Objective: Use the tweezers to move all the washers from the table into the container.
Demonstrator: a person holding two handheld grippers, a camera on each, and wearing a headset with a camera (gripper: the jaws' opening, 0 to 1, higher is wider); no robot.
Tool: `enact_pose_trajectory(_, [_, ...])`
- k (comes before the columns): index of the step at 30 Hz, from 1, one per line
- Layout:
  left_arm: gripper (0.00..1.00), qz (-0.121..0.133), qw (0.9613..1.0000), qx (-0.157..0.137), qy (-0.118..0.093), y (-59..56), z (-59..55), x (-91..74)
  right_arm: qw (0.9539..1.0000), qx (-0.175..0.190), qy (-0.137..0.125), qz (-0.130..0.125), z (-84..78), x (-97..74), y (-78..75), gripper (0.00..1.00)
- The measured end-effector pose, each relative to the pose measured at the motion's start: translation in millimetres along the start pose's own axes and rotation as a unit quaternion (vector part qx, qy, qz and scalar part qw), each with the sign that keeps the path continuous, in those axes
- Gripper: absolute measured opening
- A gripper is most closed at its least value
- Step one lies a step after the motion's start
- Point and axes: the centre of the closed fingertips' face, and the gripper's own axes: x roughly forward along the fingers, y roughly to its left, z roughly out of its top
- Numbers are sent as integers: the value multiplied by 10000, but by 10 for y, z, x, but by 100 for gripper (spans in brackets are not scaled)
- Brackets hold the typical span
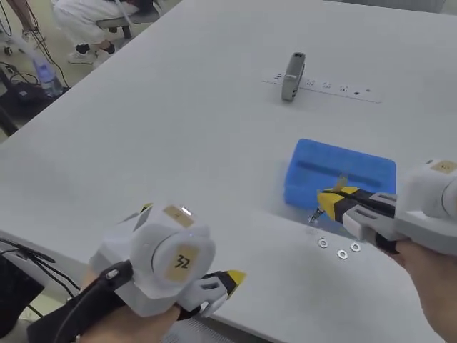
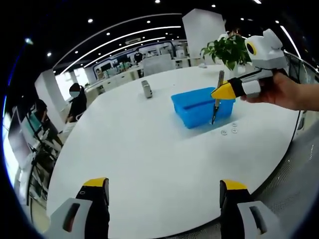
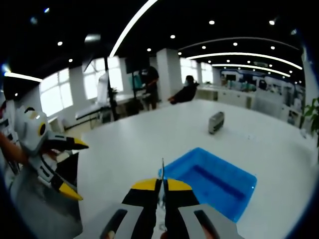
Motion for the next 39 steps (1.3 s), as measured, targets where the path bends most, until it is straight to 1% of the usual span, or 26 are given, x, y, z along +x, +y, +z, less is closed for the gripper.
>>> enact_pose_trajectory(3, [94, -5, 10000, 13, 5, -2, -2, 2, 9998, -26, -182, 57, 198, -45, 37, 0])
enact_pose_trajectory(7, [93, -2, 10000, 23, 13, -1, -4, 4, 9994, -22, -343, 80, 349, -62, 40, 0])
enact_pose_trajectory(10, [93, 0, 10000, -1, -5, 3, 2, 5, 9989, -95, -453, -70, 441, -32, -31, 0])
enact_pose_trajectory(12, [93, -7, 10000, 18, 9, -1, -2, 6, 9986, -68, -479, -191, 454, 9, -110, 1])
enact_pose_trajectory(13, [93, -8, 10000, 30, 8, -2, -2, 7, 9986, -52, -462, -233, 442, 33, -145, 1])
enact_pose_trajectory(16, [93, -12, 10000, 24, 20, -3, -7, 8, 9987, 46, -341, -373, 334, 134, -245, 1])
enact_pose_trajectory(20, [93, -16, 10000, 30, 42, -7, -14, 5, 9985, 143, -222, -484, 206, 239, -324, 1])
enact_pose_trajectory(23, [93, -4, 10000, 26, 47, -3, -14, 3, 9986, 251, -82, -460, 107, 310, -384, 1])
enact_pose_trajectory(24, [93, -4, 10000, 24, 50, -2, -16, 4, 9986, 250, -67, -458, 96, 318, -384, 1])
enact_pose_trajectory(26, [93, -2, 10000, 31, 59, -2, -19, 6, 9987, 203, 15, -460, 23, 387, -372, 1])
enact_pose_trajectory(28, [93, -5, 10000, 31, 63, -4, -19, 5, 9988, 181, 38, -457, -8, 405, -367, 1])
enact_pose_trajectory(29, [93, -1, 10000, 35, 72, -3, -21, 4, 9987, 164, 63, -472, -16, 410, -388, 1])
enact_pose_trajectory(32, [92, -9, 9999, 49, 91, -8, -27, 6, 9987, 201, 102, -452, -54, 435, -401, 1])
enact_pose_trajectory(34, [92, -7, 10000, 49, 81, -7, -24, 6, 9986, 80, 169, -496, -97, 432, -417, 1])
enact_pose_trajectory(35, [92, -9, 10000, 45, 82, -8, -25, 8, 9987, 77, 96, -496, -86, 416, -418, 1])
enact_pose_trajectory(37, [92, -6, 9999, 60, 112, -7, -35, 9, 9986, 128, 111, -504, -91, 418, -438, 2])
enact_pose_trajectory(39, [92, -3, 9999, 55, 90, -7, -27, 7, 9986, 169, 130, -486, -87, 414, -431, 2])
